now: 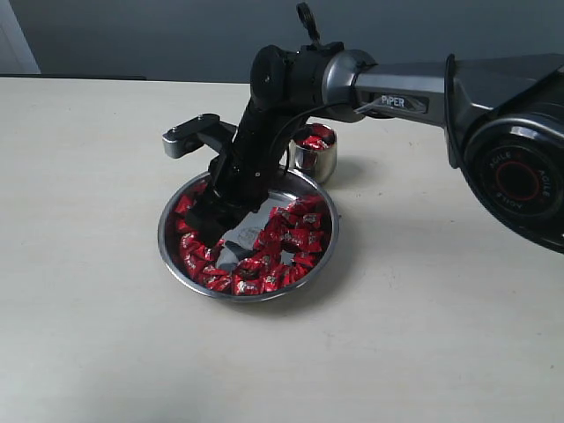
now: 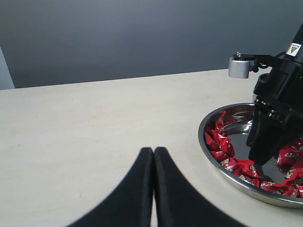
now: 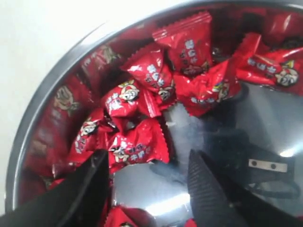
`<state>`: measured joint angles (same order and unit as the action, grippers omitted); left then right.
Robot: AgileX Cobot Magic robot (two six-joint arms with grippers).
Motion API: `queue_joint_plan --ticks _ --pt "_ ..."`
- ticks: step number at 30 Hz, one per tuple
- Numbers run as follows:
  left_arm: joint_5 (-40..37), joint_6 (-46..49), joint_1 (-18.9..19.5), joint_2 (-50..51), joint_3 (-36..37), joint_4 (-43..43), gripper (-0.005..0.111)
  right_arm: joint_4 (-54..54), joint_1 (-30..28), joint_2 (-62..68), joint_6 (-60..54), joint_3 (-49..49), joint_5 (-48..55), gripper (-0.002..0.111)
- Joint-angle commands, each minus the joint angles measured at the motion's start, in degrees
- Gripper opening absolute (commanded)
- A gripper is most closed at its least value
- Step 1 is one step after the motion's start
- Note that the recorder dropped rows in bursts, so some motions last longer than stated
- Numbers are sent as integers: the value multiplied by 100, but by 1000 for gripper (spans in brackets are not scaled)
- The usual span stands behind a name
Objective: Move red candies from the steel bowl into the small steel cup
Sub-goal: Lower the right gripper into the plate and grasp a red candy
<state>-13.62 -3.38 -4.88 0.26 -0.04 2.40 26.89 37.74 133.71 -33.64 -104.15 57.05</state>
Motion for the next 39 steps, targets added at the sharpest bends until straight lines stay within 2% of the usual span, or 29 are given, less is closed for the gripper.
queue_joint_plan --ticks 1,16,18,22,25,34,39 --pt "33 -13 -41 -26 4 6 0 84 3 8 -59 -11 9 50" --pt "33 -13 -41 -26 4 6 0 59 122 185 -59 -11 -113 49" --pt "33 -13 -41 -26 4 6 0 59 145 185 -59 -11 -126 43" --pt "33 -13 -41 -26 4 6 0 -25 163 185 -59 -11 -137 16" --pt "33 -13 -41 -26 4 6 0 -249 163 150 -59 -11 -137 -1" --pt "33 -13 -41 -26 4 6 0 -1715 50 -383 612 -11 -340 -1" --pt "33 -13 -41 -26 4 6 0 -1781 -320 -728 726 -11 -514 -1"
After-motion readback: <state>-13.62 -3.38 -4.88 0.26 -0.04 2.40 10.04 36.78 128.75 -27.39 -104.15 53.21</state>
